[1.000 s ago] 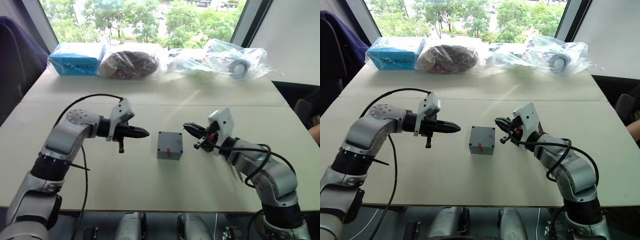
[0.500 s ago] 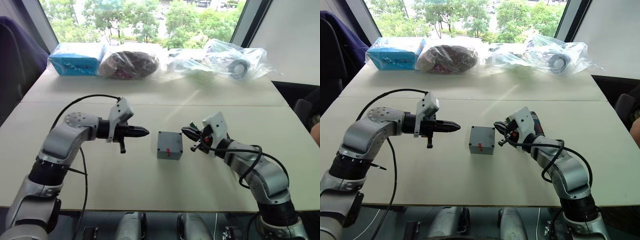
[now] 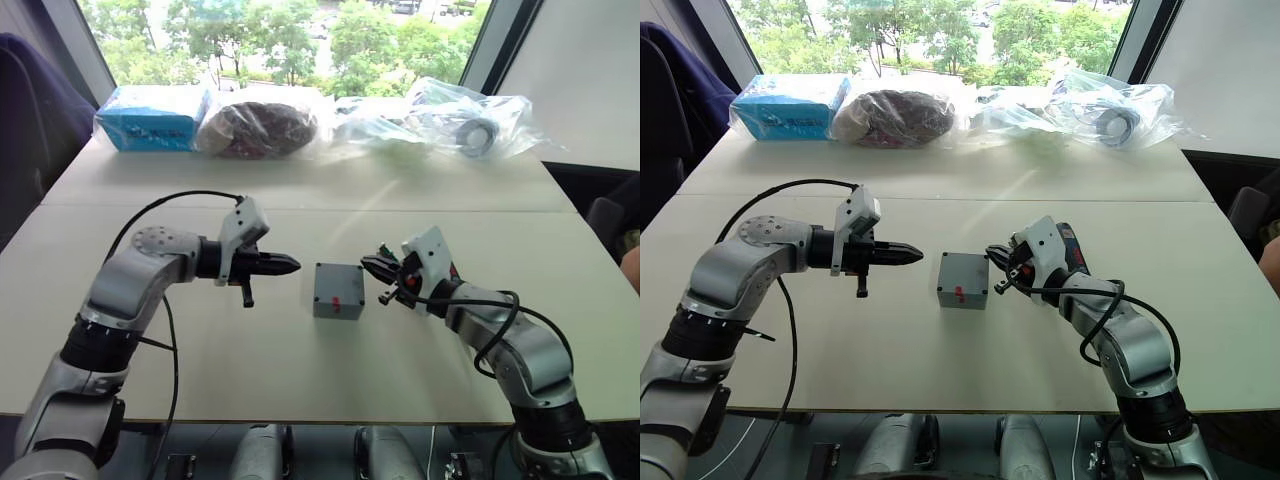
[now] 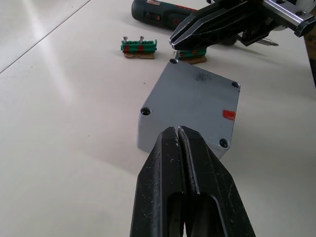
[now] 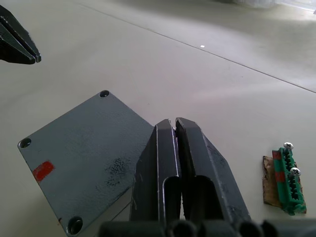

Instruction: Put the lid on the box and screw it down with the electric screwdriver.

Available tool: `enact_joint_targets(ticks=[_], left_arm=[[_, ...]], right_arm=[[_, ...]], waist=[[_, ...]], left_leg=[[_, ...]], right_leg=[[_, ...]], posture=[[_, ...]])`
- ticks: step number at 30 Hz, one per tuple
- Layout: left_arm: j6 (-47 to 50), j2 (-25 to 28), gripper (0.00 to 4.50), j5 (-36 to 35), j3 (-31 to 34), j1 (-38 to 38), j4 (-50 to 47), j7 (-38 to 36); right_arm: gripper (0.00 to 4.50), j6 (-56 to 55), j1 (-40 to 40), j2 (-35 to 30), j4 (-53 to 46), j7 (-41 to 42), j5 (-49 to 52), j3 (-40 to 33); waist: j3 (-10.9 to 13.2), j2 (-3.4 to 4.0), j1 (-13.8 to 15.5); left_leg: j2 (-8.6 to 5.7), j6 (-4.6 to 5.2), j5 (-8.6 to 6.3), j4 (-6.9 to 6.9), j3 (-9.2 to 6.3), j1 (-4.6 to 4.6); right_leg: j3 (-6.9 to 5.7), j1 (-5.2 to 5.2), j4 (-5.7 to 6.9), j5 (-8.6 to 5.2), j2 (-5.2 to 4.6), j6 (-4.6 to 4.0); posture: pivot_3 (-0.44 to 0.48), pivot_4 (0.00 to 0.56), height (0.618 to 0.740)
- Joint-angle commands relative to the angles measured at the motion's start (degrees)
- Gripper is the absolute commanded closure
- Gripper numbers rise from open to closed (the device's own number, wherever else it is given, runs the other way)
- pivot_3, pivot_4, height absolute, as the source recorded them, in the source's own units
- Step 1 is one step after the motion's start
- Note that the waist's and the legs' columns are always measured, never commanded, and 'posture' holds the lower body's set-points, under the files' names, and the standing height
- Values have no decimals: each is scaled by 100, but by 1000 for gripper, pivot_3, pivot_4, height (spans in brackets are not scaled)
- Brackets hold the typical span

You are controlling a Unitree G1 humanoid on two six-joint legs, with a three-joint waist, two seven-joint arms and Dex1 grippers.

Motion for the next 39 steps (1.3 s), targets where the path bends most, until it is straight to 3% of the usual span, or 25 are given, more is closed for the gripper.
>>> enact_joint_targets(ticks=[1, 27, 31, 34, 39], left_arm=[[-98, 11, 4500, -63, 70, -25, -141, 13], [-33, 8, 4500, -72, 77, -41, -186, 53], [-14, -41, 4500, -107, 92, -83, -170, 71], [23, -68, 4500, -164, 83, -106, -181, 32], [14, -159, 4500, -242, 50, -187, -149, 26]], right_arm=[[4470, -82, -140, 75, -193, 12, 139, -171], [4470, -374, 6, 127, 225, 122, -151, 112], [3441, -315, -33, 117, 171, 120, -101, 17], [2139, -197, -46, 108, 64, 96, -11, -99], [2139, 149, -79, 101, -237, -34, 350, -574]], waist=[[0, 0, 0], [0, 0, 2], [0, 0, 3], [0, 0, 2], [0, 0, 13]], left_leg=[[0, 0, 0, 0, 0, 0], [0, 0, 0, 0, 0, 0], [0, 0, 0, 0, 0, 0], [0, 0, 0, 0, 0, 0], [1, 0, 0, 0, -1, 0]], right_leg=[[0, 0, 0, 0, 0, 0], [0, 0, 0, 0, 0, 0], [0, 0, 0, 0, 0, 0], [0, 0, 0, 0, 0, 0], [0, 1, 0, 0, 0, 0]], posture=[[0, 150, 740], [0, 150, 740], [0, 150, 740], [0, 150, 740], [0, 150, 740]])
